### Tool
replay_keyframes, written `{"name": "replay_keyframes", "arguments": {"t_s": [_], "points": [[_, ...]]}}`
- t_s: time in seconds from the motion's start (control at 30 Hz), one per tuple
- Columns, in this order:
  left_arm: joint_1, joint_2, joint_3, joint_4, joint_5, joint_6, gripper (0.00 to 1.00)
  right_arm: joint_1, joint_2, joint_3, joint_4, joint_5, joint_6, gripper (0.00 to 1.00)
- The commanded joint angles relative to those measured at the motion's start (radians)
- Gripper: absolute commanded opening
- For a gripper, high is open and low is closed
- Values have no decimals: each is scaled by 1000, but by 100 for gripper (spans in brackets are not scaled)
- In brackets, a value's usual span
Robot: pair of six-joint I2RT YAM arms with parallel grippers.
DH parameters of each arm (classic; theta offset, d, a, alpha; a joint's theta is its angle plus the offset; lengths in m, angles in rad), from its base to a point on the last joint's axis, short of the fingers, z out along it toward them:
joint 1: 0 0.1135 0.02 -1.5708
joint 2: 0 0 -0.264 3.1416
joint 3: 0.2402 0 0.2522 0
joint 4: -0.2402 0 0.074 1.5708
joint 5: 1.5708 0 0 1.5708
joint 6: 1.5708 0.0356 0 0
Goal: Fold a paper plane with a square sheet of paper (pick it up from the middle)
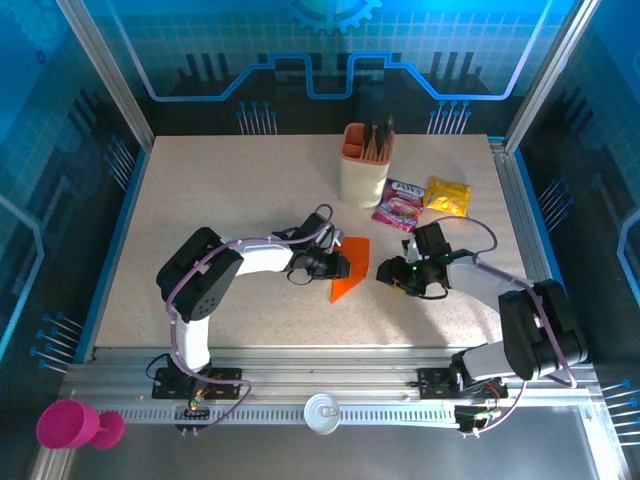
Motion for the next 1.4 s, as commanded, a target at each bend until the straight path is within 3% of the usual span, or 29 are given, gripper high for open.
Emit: {"name": "replay_keyframes", "arguments": {"t_s": [0.0, 0.47, 0.73, 1.0, 1.37], "points": [[22, -28, 5, -140, 58, 163, 21, 25, 34, 19, 104, -48, 58, 53], [34, -41, -21, -175, 115, 239, 14, 118, 181, 83, 199, -37, 159, 52], [47, -41, -43, -155, 117, 233, 12, 147, 188, 38, 244, -28, 195, 45], [54, -42, -47, -140, 118, 223, 10, 151, 212, -13, 383, -96, 240, 37], [55, -41, -59, -123, 125, 212, 9, 151, 186, -8, 397, -111, 231, 27]]}}
